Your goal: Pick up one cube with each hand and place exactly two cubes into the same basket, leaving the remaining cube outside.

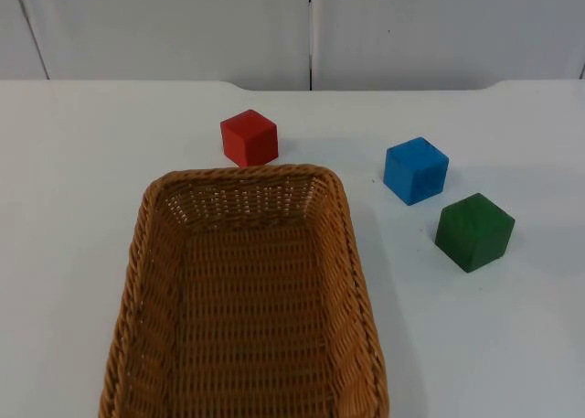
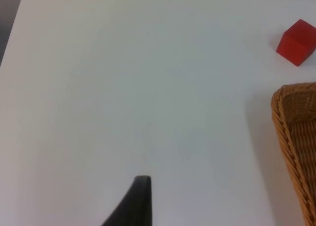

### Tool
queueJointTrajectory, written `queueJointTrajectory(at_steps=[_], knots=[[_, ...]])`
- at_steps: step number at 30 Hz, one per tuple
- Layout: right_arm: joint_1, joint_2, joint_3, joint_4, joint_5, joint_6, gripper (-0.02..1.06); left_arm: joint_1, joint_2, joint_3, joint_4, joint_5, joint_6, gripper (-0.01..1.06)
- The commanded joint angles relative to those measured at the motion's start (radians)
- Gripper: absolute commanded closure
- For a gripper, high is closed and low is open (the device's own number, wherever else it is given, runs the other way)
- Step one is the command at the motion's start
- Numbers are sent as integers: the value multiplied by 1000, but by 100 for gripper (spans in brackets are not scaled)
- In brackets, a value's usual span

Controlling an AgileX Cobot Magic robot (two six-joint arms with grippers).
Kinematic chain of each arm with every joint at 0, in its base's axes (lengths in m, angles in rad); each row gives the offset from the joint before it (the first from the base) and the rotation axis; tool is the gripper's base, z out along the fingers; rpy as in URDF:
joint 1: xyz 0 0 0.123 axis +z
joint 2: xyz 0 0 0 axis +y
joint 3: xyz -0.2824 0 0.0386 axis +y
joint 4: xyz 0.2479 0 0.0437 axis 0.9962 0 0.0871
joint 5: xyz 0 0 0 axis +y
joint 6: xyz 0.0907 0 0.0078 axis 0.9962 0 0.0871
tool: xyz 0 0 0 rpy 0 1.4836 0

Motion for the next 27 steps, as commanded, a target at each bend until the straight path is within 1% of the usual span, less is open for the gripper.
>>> queueJointTrajectory(at_steps=[1,6,9,15,18,19,22,27], knots=[[-4,25,-8,1,-17,-8,-1,2,29,-27,-14,-21,3,0],[-4,88,-17,1,-28,-8,-1,2,99,-74,-18,-28,13,0],[-4,130,-19,1,-57,-18,-1,2,143,-97,-20,-34,20,0],[-4,202,-19,1,-81,-31,-1,2,213,-116,-44,-66,45,0],[-4,242,-19,3,-91,-35,-1,2,248,-116,-49,-107,47,0],[-4,242,-19,3,-91,-35,-1,2,248,-116,-49,-107,47,0],[-4,281,-19,12,-107,-38,-1,2,292,-116,-52,-137,53,0],[-4,330,-39,74,-107,-88,-1,2,354,-116,-100,-164,111,0]])
